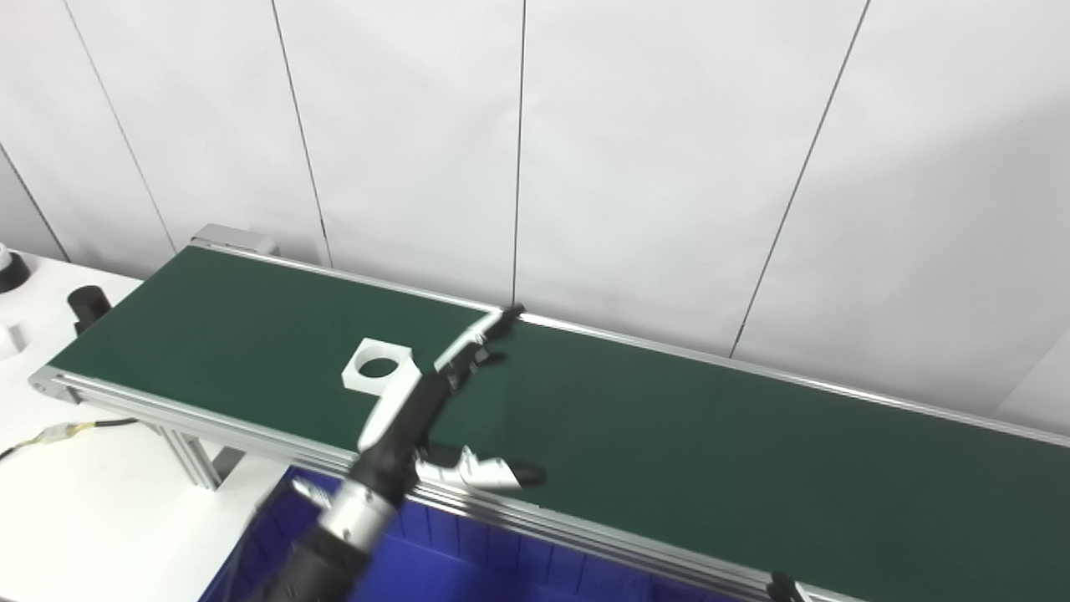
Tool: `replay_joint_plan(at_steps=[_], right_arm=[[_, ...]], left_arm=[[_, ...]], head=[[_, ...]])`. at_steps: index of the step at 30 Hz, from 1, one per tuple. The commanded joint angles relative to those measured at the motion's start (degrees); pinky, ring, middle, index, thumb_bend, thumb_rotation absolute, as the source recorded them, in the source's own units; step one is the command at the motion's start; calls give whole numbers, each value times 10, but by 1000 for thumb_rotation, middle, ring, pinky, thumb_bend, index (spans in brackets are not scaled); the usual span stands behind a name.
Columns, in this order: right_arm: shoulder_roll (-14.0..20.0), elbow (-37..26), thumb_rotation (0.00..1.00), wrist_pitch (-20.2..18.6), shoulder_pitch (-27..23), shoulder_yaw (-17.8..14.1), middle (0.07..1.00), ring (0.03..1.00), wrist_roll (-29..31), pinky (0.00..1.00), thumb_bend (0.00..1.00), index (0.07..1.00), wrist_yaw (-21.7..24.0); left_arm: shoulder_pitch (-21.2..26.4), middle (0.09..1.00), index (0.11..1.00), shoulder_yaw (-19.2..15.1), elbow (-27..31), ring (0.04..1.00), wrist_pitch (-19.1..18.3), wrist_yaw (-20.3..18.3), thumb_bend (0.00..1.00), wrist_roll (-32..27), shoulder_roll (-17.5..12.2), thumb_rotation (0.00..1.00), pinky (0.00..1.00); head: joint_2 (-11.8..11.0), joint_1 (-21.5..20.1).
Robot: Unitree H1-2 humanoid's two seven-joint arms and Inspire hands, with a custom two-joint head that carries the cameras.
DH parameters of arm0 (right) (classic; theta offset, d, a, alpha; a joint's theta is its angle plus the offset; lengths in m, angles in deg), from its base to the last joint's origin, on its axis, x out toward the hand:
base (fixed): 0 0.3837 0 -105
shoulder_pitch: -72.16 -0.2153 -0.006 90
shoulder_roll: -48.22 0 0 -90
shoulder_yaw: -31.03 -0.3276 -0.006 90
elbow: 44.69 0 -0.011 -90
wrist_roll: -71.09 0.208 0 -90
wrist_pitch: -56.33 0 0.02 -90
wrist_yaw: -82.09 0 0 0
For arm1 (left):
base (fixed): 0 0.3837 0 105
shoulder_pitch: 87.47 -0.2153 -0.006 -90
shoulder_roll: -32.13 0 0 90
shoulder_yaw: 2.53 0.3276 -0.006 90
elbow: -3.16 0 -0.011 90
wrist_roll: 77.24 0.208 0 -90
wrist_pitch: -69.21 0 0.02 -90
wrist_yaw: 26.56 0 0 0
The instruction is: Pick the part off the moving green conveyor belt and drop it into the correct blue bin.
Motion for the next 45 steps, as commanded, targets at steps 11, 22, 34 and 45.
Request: replay_joint_plan(at_steps=[11, 22, 34, 45], right_arm=[[-1, 19, 188, 131, -14, -10, 859, 819, 38, 759, 820, 889, -12], [-1, 10, 199, 155, -5, -7, 874, 844, 85, 807, 833, 896, 4], [7, -21, 258, 155, 12, -12, 889, 863, 81, 795, 825, 914, 10], [10, -38, 306, 159, 17, -15, 890, 864, 92, 810, 813, 919, 18]], left_arm=[[165, 992, 952, -13, -122, 979, -79, -44, 860, 48, -124, 333, 909], [261, 976, 944, 54, -294, 934, -64, -68, 915, 116, -183, 290, 804], [297, 986, 955, 108, -352, 938, -92, -112, 961, 162, -199, 206, 820], [317, 994, 950, 150, -406, 995, -74, -93, 1000, 220, -198, 207, 969]], head=[[40, -7], [67, -13], [88, -4], [112, 9]])
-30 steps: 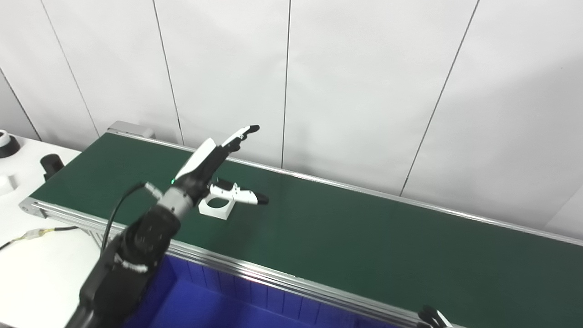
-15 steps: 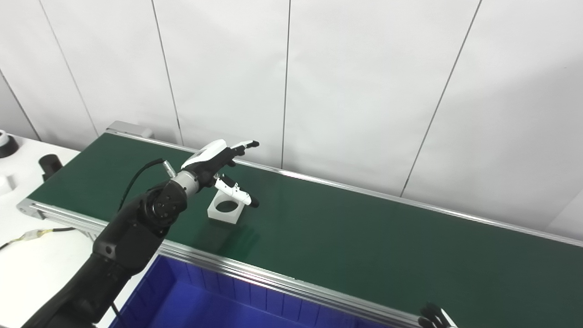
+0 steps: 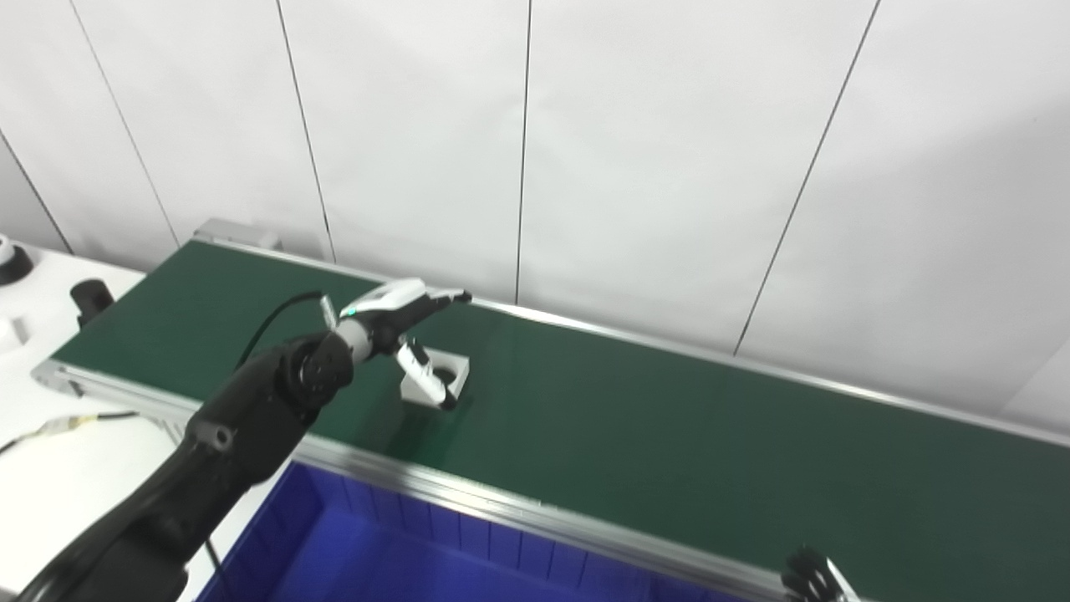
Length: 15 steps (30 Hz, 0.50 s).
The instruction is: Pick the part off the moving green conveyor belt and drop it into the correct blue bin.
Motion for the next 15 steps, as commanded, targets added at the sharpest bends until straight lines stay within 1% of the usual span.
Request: replay_joint_plan(at_steps=[1, 5, 8, 11, 15], right_arm=[[4, -24, 306, 30, 0, -3, 890, 866, 12, 815, 812, 920, 4], [4, -28, 320, 30, 2, -4, 889, 871, 18, 834, 809, 921, 8], [5, -30, 323, 32, 4, -5, 893, 872, 23, 836, 799, 924, 10], [6, -34, 331, 33, 6, -6, 895, 873, 26, 838, 791, 927, 12], [6, -41, 323, 32, 12, -6, 894, 868, 35, 837, 779, 925, 15]], left_arm=[[31, 995, 950, 3, 8, 998, 9, 19, 1000, 16, -15, 210, 976], [28, 1000, 957, 15, 8, 1000, 7, 16, 1000, 33, -14, 212, 979], [29, 1000, 960, 24, 0, 1000, 3, 20, 1000, 45, -7, 207, 998], [30, 1000, 961, 30, -13, 1000, 6, 33, 1000, 56, 2, 206, 1000], [32, 1000, 961, 41, -29, 1000, 4, 67, 989, 80, 19, 183, 1000]], head=[[0, 1], [1, 4], [2, 7], [5, 7], [8, 8]])
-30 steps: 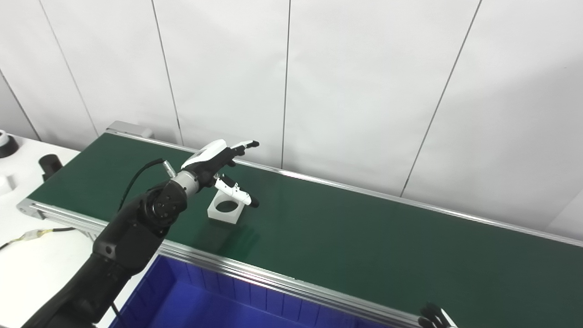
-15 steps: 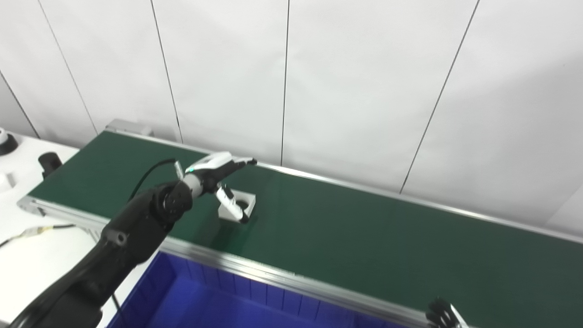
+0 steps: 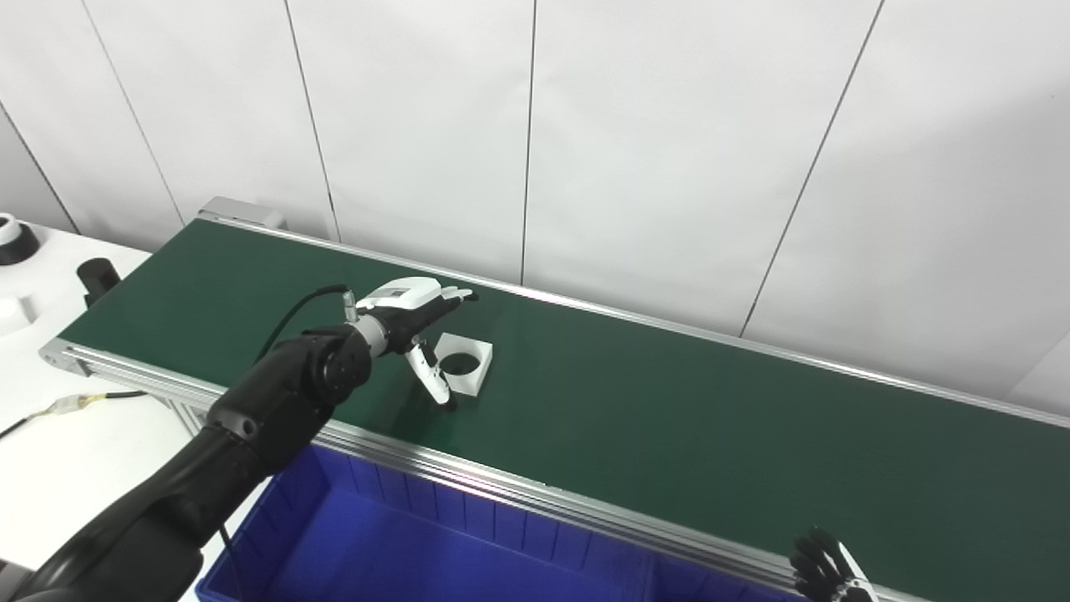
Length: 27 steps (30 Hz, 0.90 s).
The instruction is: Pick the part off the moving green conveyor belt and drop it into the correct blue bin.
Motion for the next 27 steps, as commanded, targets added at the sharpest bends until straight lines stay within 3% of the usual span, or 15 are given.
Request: replay_joint_plan(at_steps=[1, 19, 22, 24, 27], right_arm=[[2, -28, 320, 29, 3, -3, 897, 870, 13, 839, 773, 927, 3], [-2, -88, 349, 2, 45, -7, 930, 901, 24, 862, 748, 951, 9], [-4, -99, 359, -2, 51, -9, 929, 904, 22, 863, 746, 951, 9], [-5, -101, 369, -2, 53, -11, 923, 904, 23, 862, 748, 946, 8], [-9, -100, 368, 5, 51, -14, 912, 893, 24, 848, 743, 941, 5]], left_arm=[[31, 1000, 963, 0, 5, 1000, 1, 30, 966, 15, 5, 161, 1000], [53, 984, 947, 22, -43, 981, -9, 65, 783, 38, 61, 36, 979], [57, 955, 926, 22, -49, 935, -12, 62, 714, 34, 68, 3, 901], [60, 894, 872, 21, -58, 839, -13, 60, 680, 29, 73, 0, 743], [67, 822, 800, 25, -69, 733, -24, 46, 633, 30, 79, 0, 610]], head=[[3, 1], [27, 9], [33, 10], [34, 12], [34, 14]])
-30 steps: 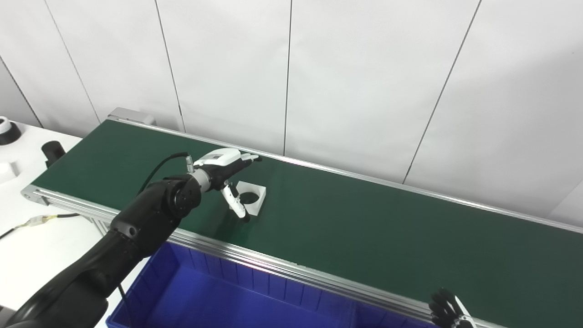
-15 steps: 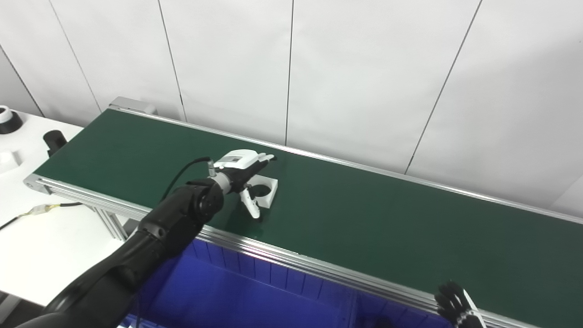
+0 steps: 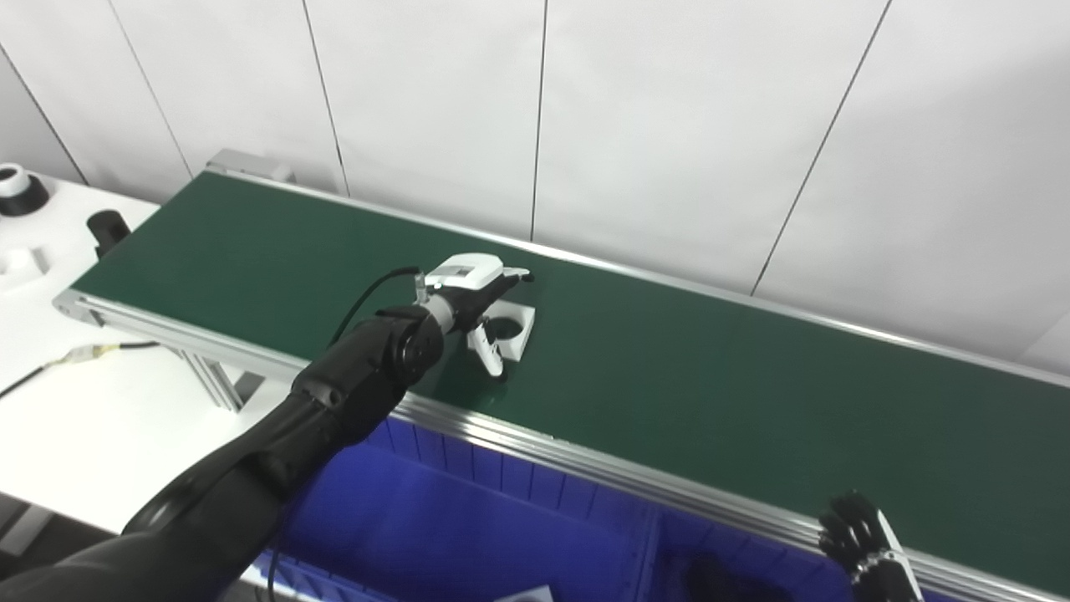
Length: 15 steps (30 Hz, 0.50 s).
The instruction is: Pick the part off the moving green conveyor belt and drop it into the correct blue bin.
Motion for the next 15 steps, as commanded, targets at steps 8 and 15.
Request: replay_joint_plan(at_steps=[8, 15], right_arm=[[-11, -7, 350, 19, -9, -10, 892, 876, 13, 842, 730, 932, -4], [-13, 7, 343, 18, -22, -10, 893, 876, 17, 842, 735, 928, -4]], left_arm=[[43, 531, 478, 18, 0, 528, -34, -31, 517, 2, -7, 0, 454], [45, 503, 485, 26, -14, 492, -40, -42, 523, 1, -10, 0, 415]], head=[[-1, -8], [-11, -17]])
